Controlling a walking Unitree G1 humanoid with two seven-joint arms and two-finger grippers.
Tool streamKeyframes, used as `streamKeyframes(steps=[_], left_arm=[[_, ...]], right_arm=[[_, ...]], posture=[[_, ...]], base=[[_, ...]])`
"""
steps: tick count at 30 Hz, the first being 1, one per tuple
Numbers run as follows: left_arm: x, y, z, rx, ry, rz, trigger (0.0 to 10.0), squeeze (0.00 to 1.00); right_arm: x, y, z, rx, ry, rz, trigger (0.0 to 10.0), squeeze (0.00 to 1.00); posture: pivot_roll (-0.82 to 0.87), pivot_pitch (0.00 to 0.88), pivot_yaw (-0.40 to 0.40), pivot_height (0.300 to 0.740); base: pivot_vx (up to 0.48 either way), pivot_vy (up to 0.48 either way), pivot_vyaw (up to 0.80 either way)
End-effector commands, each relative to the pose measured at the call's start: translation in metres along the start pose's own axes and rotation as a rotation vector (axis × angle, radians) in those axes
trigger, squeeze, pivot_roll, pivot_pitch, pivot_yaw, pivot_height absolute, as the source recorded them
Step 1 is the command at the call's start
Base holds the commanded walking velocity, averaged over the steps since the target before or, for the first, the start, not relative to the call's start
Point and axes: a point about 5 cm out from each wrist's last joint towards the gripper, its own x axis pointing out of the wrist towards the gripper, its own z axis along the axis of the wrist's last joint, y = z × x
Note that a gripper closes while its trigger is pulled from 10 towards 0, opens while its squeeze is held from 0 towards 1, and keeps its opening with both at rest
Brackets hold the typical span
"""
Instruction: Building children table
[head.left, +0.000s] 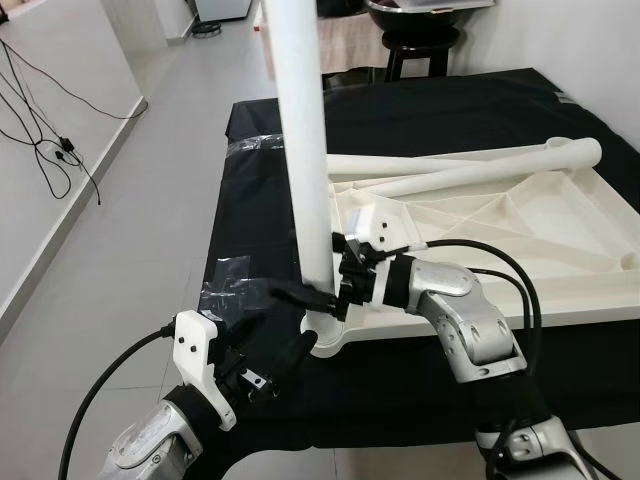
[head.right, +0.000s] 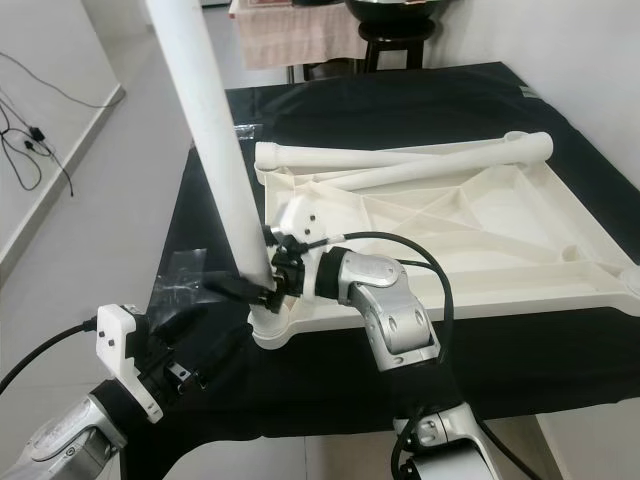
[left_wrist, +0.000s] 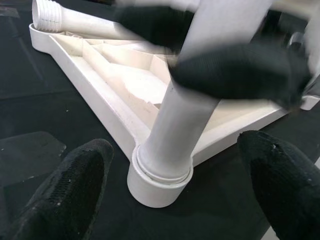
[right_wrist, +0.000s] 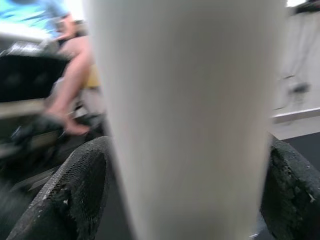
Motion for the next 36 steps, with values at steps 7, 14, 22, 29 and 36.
streamKeyframes(steps=[7,14,22,29,36], left_arm=[[-0.001,-0.001,-0.003,-0.005,0.009,0.013,10.0,0.00],[-0.001,-0.003,-0.003,-0.007,0.010,0.010,10.0,0.00],[-0.002,-0.004,-0.002,-0.008,0.010,0.005,10.0,0.00],[-0.006,-0.002,-0.001,0.011,0.027,0.004,10.0,0.00],[-0.004,-0.001,-0.002,0.012,0.038,-0.005,10.0,0.00]], right_arm=[[0.003,-0.019,0.006,0.028,-0.022,0.118,1.1,0.00],[0.000,-0.033,0.007,0.067,-0.056,0.114,0.0,0.00],[-0.027,-0.013,-0.018,0.057,0.018,0.069,0.0,0.00],[-0.002,0.036,-0.044,0.156,0.137,-0.605,0.0,0.00],[0.014,0.034,-0.047,0.161,0.164,-0.506,0.0,0.00]], posture=[[0.00,0.098,0.051,0.740],[0.00,0.105,0.050,0.740],[-0.01,0.125,0.046,0.740],[-0.03,0.155,0.076,0.740],[-0.02,0.128,0.067,0.740]], base=[[0.000,0.000,0.00],[0.000,0.000,0.00],[0.000,0.000,0.00],[0.000,0.000,0.00],[0.000,0.000,0.00]])
